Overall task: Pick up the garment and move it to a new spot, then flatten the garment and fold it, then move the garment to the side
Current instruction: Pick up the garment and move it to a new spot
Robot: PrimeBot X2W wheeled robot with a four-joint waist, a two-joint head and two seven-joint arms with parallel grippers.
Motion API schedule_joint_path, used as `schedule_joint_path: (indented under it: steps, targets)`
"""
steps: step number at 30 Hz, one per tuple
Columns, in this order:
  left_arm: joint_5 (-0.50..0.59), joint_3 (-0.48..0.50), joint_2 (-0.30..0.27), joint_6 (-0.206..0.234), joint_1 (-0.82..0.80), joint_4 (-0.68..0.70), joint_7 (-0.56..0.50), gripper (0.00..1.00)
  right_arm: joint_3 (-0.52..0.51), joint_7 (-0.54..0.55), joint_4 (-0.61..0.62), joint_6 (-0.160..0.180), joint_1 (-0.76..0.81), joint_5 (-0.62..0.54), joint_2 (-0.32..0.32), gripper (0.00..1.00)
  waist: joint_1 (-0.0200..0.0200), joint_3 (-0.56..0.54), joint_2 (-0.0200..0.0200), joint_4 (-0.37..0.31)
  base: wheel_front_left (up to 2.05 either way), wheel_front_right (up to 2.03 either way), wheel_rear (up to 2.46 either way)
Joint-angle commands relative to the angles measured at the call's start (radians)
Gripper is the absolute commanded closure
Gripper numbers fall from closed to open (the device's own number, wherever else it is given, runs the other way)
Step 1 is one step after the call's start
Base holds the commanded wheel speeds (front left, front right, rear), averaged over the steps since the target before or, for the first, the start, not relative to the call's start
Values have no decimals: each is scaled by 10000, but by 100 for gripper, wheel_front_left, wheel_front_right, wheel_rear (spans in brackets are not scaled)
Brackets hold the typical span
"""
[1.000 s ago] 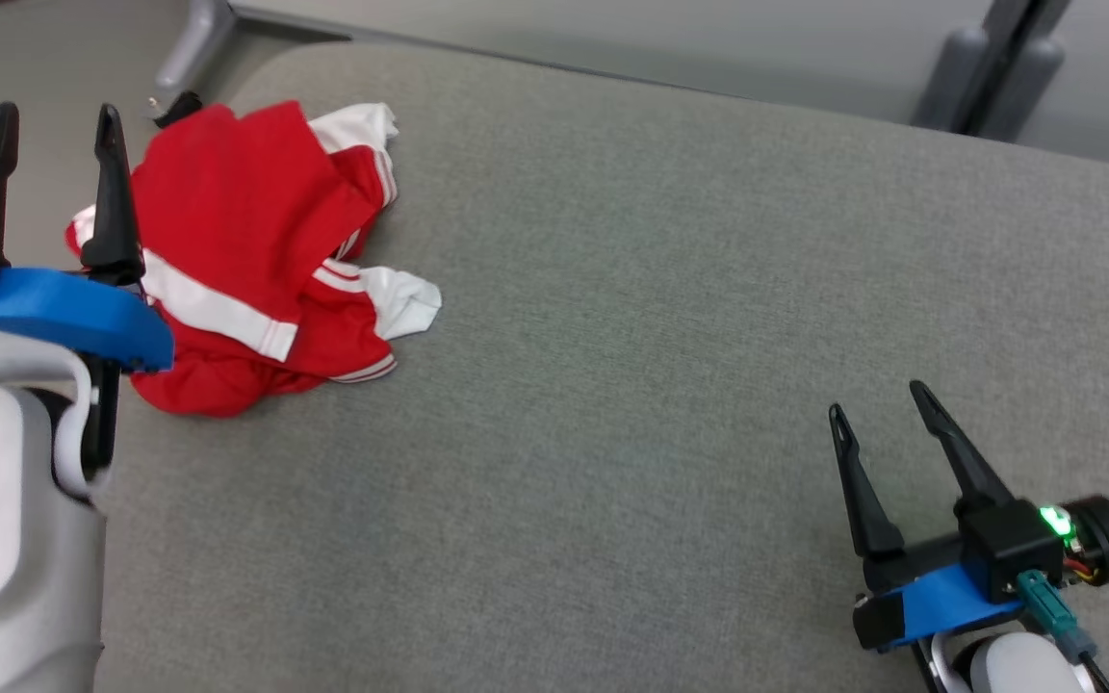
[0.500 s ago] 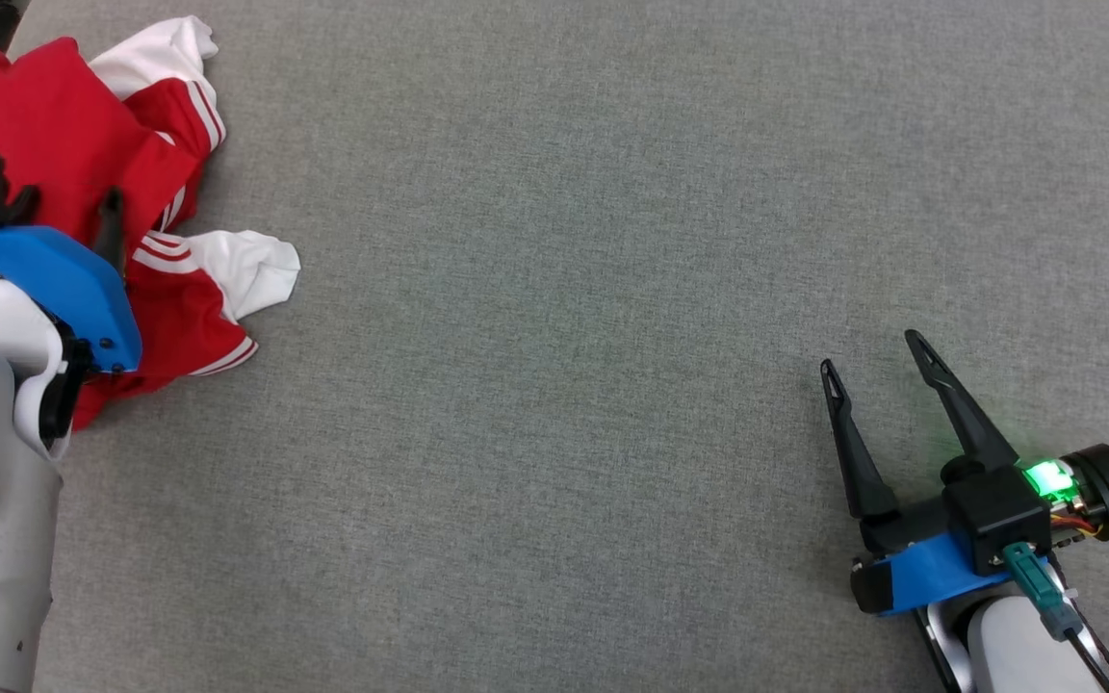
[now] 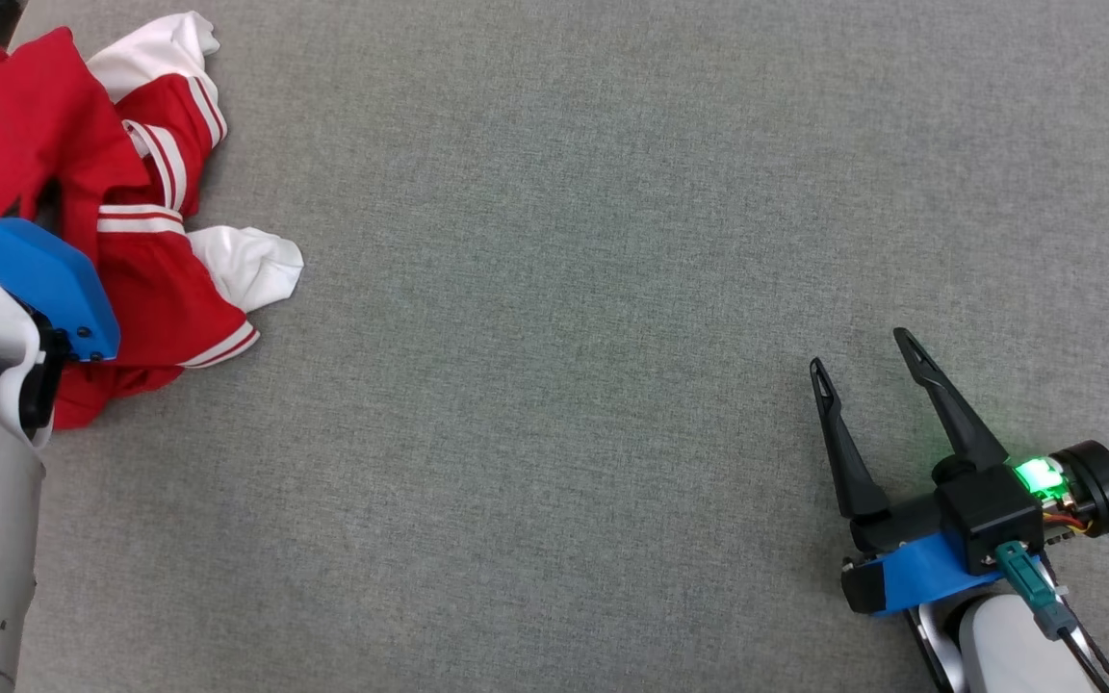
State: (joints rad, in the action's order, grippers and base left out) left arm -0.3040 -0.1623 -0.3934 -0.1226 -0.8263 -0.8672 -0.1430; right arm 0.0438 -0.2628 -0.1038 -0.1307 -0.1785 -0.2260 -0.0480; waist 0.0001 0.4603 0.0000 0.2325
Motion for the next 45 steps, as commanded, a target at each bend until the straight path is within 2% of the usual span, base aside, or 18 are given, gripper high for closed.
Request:
schedule_joint_path:
  steps: [1,11,19,25,29,36,41,45]
  targets:
    - [-91,95,-32,16,-237,5,211,100,23,-31,-16,-1,-157,46,-43,0,-1,-37,0,0,0,0,0]
    - [-900,461,-192,-70,-816,509,1198,100,-1,-31,-144,-1,-9,255,-43,0,-1,-586,0,-50,0,0,0]
    - [-908,-81,-503,-104,-1278,2047,1225,100,-9,-31,-251,-1,242,679,-43,0,-1,-1372,0,-207,0,0,0]
    - [-1012,-925,-261,-97,-1564,3759,807,100,-4,-31,-339,-1,384,1147,-43,0,-1,-2065,0,-648,0,0,0]
    - [-1270,-1517,224,-71,-1731,4960,359,100,-129,-31,-366,-1,464,1479,-41,0,-1,-2492,0,-1157,0,0,0]
    - [-2115,-2407,1695,-70,-1883,6559,-440,100,-738,-31,-354,-1,664,1928,-37,0,-1,-2818,0,-2219,0,0,0]
    - [-2522,-2908,2692,46,-1914,7056,-624,100,-1360,-31,-251,-1,691,2084,-34,0,-1,-2619,0,-2885,0,0,0]
    - [-2606,-3269,2979,159,-1566,6915,-674,100,-1672,-31,-203,-2,639,2205,-32,0,-1,-2383,0,-3184,0,0,0]
